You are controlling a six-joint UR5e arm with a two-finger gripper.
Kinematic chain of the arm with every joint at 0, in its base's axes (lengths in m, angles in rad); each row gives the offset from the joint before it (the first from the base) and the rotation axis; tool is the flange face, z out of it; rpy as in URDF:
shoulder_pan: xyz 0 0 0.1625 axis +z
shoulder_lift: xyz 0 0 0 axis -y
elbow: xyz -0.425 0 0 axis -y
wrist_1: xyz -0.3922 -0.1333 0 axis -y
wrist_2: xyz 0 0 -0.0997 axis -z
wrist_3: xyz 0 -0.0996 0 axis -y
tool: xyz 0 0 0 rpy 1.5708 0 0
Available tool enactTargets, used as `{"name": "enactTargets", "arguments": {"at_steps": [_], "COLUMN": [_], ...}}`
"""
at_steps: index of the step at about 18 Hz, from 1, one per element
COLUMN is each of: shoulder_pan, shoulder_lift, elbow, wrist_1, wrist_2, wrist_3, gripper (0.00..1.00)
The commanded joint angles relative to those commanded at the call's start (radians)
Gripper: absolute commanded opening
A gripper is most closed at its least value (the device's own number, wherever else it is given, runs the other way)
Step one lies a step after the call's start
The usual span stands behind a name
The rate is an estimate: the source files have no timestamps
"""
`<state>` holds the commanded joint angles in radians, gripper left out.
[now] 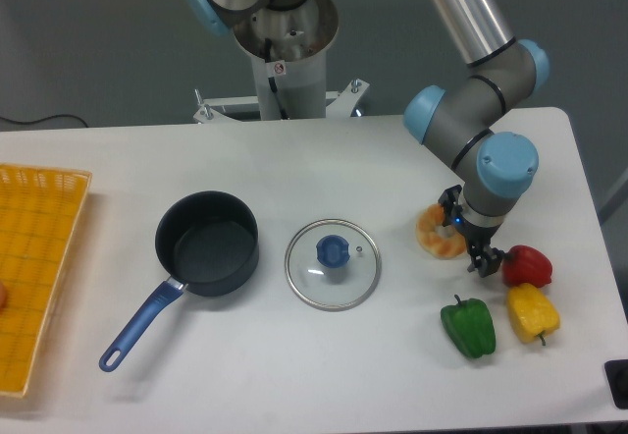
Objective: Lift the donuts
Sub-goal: 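Close the gripper fingers around the orange donut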
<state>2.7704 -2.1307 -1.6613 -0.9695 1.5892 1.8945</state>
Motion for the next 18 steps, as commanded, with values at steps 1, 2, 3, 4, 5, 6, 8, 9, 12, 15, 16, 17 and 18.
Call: {"name": "enactTargets", "arguments": {"at_steps": [1, 2, 3, 4, 5, 6, 8, 9, 12, 15, 16, 17, 18], "shoulder_pan": [0.0, 0.0, -0.002, -0.002, -0.002, -0.002, -0.002, -0.002, 0.0, 0.0, -0.003, -0.003, -0.005], "shoulder_lift": [0.0, 0.0, 0.0, 0.0, 0.0, 0.002, 0.002, 0.003, 0.006, 0.009, 0.009, 0.009, 0.011], "elbow": [0.0, -0.002, -0.002, -0.002, -0.002, -0.002, 0.0, 0.0, 0.0, 0.0, 0.0, 0.0, 0.0], "wrist_1": [0.0, 0.0, 0.0, 0.0, 0.0, 0.0, 0.0, 0.0, -0.002, -0.003, -0.005, -0.005, -0.003], "wrist_2": [0.002, 0.003, 0.009, 0.015, 0.015, 0.017, 0.017, 0.017, 0.017, 0.023, 0.032, 0.049, 0.061], "wrist_3": [0.0, -0.002, -0.002, -0.002, -0.002, 0.0, 0.0, 0.0, -0.002, -0.011, -0.011, -0.012, -0.011], "gripper": [0.88, 0.85, 0.8, 0.77, 0.72, 0.68, 0.63, 0.6, 0.44, 0.28, 0.25, 0.22, 0.21]}}
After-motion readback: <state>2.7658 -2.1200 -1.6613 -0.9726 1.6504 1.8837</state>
